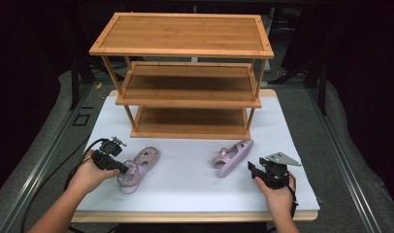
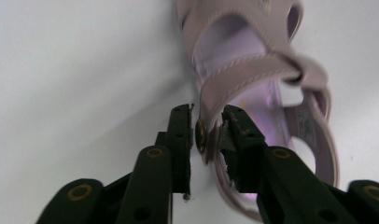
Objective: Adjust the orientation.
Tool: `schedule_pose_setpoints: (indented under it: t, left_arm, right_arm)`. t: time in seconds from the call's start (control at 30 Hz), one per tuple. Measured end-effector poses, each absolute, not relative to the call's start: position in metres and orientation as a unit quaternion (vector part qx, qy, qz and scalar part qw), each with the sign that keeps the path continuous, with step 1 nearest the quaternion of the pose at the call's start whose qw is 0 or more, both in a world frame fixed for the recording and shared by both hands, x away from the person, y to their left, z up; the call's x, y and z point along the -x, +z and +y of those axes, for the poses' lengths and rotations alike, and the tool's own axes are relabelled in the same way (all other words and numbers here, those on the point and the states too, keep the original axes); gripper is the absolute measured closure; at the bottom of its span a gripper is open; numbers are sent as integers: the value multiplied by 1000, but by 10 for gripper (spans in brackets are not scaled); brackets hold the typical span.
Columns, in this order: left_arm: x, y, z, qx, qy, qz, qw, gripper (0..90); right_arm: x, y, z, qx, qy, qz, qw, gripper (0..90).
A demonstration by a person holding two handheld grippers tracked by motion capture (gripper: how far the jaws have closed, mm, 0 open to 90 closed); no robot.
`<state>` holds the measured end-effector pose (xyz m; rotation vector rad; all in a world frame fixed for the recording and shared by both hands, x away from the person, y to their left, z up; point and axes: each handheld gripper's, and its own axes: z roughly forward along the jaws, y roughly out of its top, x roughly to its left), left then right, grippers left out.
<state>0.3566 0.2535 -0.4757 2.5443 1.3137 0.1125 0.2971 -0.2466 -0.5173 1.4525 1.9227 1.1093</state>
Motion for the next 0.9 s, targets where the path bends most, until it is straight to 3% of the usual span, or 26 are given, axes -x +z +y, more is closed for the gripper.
schedule_pose_setpoints:
  t: [0.3, 0.9]
  left_arm:
    - [-375, -479, 244, -879, -2, 471, 73, 787]
    - [-376, -480, 245, -876, -13, 475, 83, 819]
  right_arm:
    - [-297, -517, -248, -531, 406, 705, 235, 489]
    - [-297, -518, -247, -531, 409, 704, 234, 490]
